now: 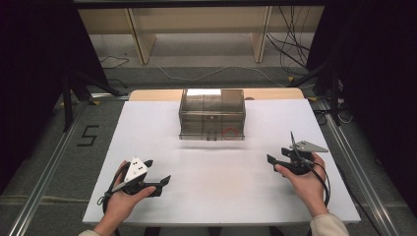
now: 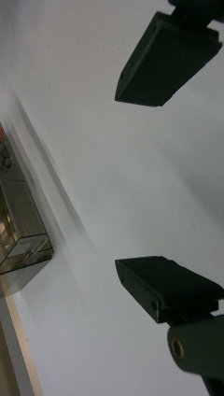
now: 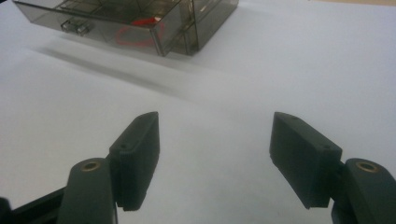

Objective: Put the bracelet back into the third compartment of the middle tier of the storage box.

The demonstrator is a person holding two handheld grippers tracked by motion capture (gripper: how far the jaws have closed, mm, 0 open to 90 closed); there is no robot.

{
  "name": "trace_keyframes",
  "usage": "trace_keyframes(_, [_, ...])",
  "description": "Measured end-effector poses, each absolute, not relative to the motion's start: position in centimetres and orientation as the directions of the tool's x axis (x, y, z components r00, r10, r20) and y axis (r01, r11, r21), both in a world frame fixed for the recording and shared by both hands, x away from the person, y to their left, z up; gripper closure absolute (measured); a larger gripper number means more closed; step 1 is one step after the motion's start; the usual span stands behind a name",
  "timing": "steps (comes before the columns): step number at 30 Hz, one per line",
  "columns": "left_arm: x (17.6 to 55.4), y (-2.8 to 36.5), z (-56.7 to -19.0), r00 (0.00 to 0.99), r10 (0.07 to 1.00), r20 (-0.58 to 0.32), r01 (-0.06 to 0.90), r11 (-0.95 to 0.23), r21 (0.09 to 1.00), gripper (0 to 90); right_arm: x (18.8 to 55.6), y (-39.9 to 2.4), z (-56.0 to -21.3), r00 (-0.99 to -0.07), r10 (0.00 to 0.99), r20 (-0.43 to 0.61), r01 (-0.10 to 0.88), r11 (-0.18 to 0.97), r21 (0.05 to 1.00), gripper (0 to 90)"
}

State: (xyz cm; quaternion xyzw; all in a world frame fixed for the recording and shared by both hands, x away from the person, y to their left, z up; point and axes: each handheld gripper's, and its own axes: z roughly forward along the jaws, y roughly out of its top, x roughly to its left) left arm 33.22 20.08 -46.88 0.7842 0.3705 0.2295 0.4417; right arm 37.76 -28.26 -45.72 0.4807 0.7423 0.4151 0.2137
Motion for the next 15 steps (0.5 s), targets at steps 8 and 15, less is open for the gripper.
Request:
trace_keyframes(8, [33.0, 19.7, -46.9, 0.636, 0.771, 0.037, 0.370, -0.346, 0.862, 16.2, 35.4, -28.2, -46.6, -0.459, 0.886, 0.068, 0.520, 0.206, 0.829, 33.5])
trace_keyframes(15, [32.4, 18.5, -46.7, 0.651, 0.759, 0.024, 0.369, -0.344, 0.864, 16.3, 34.3, -28.3, -46.8, -0.457, 0.886, 0.085, 0.522, 0.189, 0.832, 33.0])
